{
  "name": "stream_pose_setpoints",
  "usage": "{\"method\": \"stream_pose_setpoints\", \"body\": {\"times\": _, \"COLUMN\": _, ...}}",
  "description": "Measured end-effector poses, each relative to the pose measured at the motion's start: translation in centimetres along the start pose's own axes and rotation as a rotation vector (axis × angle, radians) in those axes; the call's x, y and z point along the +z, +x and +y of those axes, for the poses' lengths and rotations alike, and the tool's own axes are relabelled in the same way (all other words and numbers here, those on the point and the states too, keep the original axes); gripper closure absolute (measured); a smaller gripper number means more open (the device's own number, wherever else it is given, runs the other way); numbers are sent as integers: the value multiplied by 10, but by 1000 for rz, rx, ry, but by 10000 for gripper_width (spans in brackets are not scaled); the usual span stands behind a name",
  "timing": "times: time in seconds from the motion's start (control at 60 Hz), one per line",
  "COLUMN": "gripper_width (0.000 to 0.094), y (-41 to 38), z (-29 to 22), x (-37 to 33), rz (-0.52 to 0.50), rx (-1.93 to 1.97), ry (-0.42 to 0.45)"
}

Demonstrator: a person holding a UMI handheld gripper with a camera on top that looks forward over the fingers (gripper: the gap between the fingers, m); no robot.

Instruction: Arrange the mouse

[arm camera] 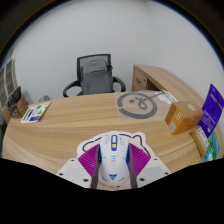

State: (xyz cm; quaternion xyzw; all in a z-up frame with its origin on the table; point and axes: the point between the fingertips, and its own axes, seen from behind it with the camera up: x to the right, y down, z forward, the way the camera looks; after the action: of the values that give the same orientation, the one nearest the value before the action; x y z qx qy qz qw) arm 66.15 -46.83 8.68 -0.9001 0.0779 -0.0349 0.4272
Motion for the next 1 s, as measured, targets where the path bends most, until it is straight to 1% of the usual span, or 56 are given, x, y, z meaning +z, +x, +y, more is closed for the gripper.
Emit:
{"method": "stream_pose_setpoints", "body": {"times": 0.067, "gripper_width": 455, "y": -5, "z": 11, "x": -14, "rz": -10, "rx": 23, "ry": 10}}
{"method": "stream_pose_setpoints", "body": {"times": 0.083, "gripper_width": 445, "y": 0, "z": -3, "x": 5, "rz": -9, "rx": 19, "ry": 4}}
{"method": "stream_pose_setpoints", "body": {"times": 0.133, "gripper_width": 392, "y": 5, "z": -11, "x": 16, "rz": 3, "rx": 3, "ry": -20}}
{"method": "stream_pose_setpoints", "body": {"times": 0.15, "gripper_width": 357, "y": 5, "z": -12, "x": 23, "rz": 7, "rx": 2, "ry": -34}}
{"method": "stream_pose_setpoints", "body": {"times": 0.167, "gripper_width": 315, "y": -1, "z": 2, "x": 1, "rz": 12, "rx": 8, "ry": -49}}
{"method": "stream_pose_setpoints", "body": {"times": 0.2, "gripper_width": 200, "y": -5, "z": 4, "x": -6, "rz": 14, "rx": 17, "ry": -67}}
{"method": "stream_pose_setpoints", "body": {"times": 0.233, "gripper_width": 88, "y": -13, "z": 3, "x": -14, "rz": 1, "rx": 25, "ry": -64}}
{"method": "stream_pose_setpoints", "body": {"times": 0.383, "gripper_width": 99, "y": -47, "z": -13, "x": -70, "rz": -18, "rx": 4, "ry": -4}}
{"method": "stream_pose_setpoints", "body": {"times": 0.5, "gripper_width": 98, "y": -72, "z": -7, "x": -127, "rz": -39, "rx": 0, "ry": 38}}
{"method": "stream_pose_setpoints", "body": {"times": 0.617, "gripper_width": 98, "y": -98, "z": 14, "x": -190, "rz": -20, "rx": -7, "ry": 55}}
{"method": "stream_pose_setpoints", "body": {"times": 0.783, "gripper_width": 101, "y": -156, "z": 56, "x": -288, "rz": -3, "rx": 43, "ry": 83}}
{"method": "stream_pose_setpoints", "body": {"times": 1.0, "gripper_width": 88, "y": -217, "z": 116, "x": -387, "rz": -2, "rx": 58, "ry": 78}}
